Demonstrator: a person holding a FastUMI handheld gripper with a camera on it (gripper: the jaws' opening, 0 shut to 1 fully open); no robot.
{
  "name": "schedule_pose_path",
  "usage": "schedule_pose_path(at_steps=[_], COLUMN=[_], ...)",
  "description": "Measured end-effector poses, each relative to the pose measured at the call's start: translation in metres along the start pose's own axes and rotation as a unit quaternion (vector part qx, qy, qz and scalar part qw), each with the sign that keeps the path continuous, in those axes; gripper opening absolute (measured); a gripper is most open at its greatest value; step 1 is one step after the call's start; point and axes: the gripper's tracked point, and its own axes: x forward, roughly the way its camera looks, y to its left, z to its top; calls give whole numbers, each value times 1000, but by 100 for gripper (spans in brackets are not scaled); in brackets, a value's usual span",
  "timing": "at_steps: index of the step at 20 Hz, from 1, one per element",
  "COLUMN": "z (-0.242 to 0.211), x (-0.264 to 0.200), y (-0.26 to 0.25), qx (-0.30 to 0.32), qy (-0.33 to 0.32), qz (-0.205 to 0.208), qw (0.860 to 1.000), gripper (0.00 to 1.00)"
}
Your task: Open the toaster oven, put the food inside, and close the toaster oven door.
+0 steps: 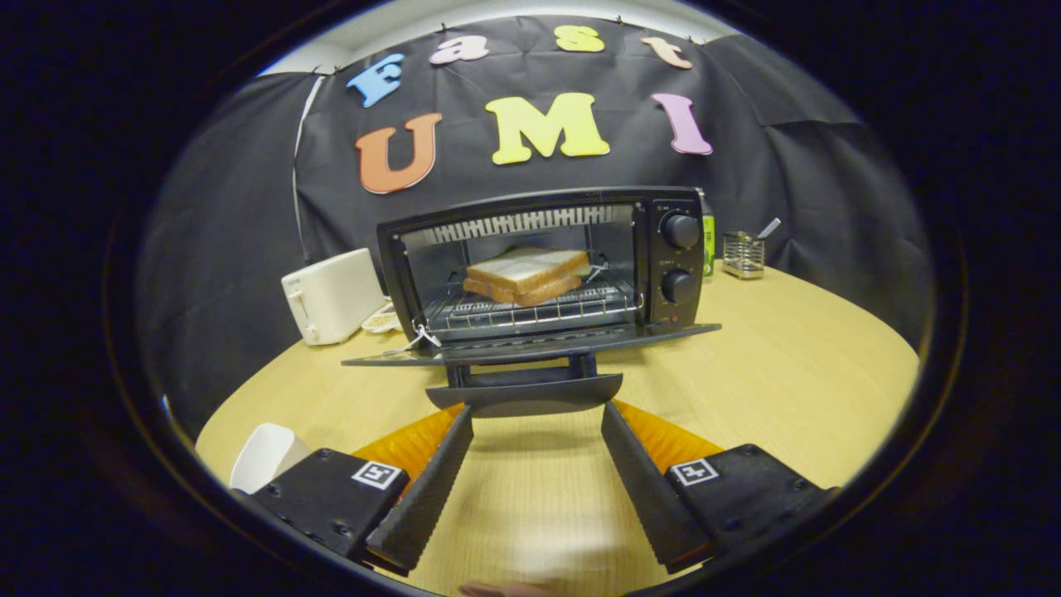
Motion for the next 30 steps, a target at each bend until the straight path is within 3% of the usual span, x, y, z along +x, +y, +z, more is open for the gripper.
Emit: schedule_pose_path(at_steps=[6,9,16,21,30], z=[21,31,59,94,116], x=[-2,-4,15,22,-32], y=[-1,4,8,18,12], qx=[-22,-59,-51,-96,-76], qy=[-72,-79,-61,-90,-90], qz=[-2,-11,-15,-16,-31], qw=[997,995,997,991,993], gripper=[100,100,100,100,100])
